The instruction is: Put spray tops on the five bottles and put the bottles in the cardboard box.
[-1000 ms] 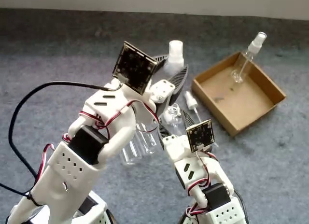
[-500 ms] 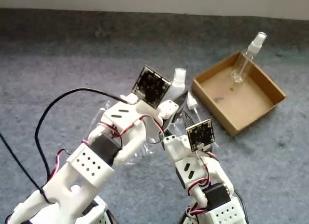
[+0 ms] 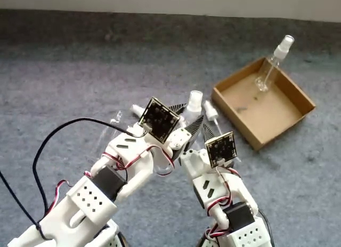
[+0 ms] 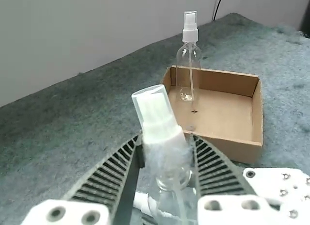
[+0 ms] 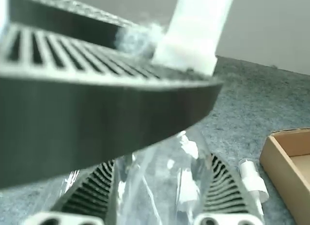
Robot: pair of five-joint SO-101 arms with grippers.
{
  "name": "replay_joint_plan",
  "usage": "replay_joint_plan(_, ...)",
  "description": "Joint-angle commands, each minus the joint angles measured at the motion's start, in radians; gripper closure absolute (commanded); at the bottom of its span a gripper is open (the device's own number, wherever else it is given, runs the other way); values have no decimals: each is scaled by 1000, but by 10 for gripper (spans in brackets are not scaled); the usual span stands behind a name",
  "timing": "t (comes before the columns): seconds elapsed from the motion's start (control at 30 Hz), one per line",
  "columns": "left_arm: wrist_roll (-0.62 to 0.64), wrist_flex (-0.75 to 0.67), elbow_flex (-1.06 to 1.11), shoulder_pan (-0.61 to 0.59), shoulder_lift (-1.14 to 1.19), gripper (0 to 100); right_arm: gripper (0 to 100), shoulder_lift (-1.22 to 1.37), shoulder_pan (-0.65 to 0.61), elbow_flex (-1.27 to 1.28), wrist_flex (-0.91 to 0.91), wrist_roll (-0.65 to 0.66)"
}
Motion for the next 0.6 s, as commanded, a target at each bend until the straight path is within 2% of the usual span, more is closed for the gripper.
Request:
replay_joint_plan(0.0, -2, -17, -7, 18, -65, 995, 906, -10, -7, 143, -25, 0)
replay_joint_plan(0.23, 0, 121, -5, 18, -101, 995, 906, -12, -7, 143, -25, 0)
replay_joint_plan(0.57, -3, 121, 85, 19, -102, 995, 906, -12, -7, 143, -25, 0)
